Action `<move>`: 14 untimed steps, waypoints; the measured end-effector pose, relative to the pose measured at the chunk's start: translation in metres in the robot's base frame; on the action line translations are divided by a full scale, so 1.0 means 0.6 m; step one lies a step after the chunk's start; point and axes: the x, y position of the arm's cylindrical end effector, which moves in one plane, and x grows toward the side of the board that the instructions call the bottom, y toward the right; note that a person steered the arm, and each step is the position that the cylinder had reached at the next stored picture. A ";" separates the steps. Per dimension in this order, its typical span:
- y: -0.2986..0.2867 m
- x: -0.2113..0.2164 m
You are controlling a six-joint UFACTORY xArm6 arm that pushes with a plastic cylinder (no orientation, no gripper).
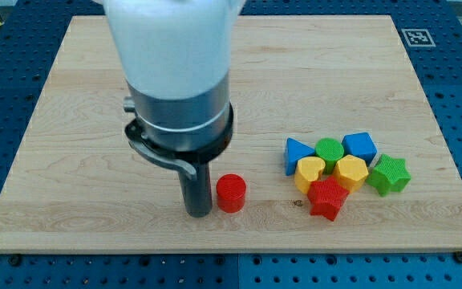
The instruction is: Push the red circle towards the top center
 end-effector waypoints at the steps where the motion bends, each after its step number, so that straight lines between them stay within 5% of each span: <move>1: 0.002 0.020; 2: -0.013 0.073; 4: 0.050 0.051; 7: 0.113 -0.028; 11: 0.049 -0.080; 14: 0.057 -0.186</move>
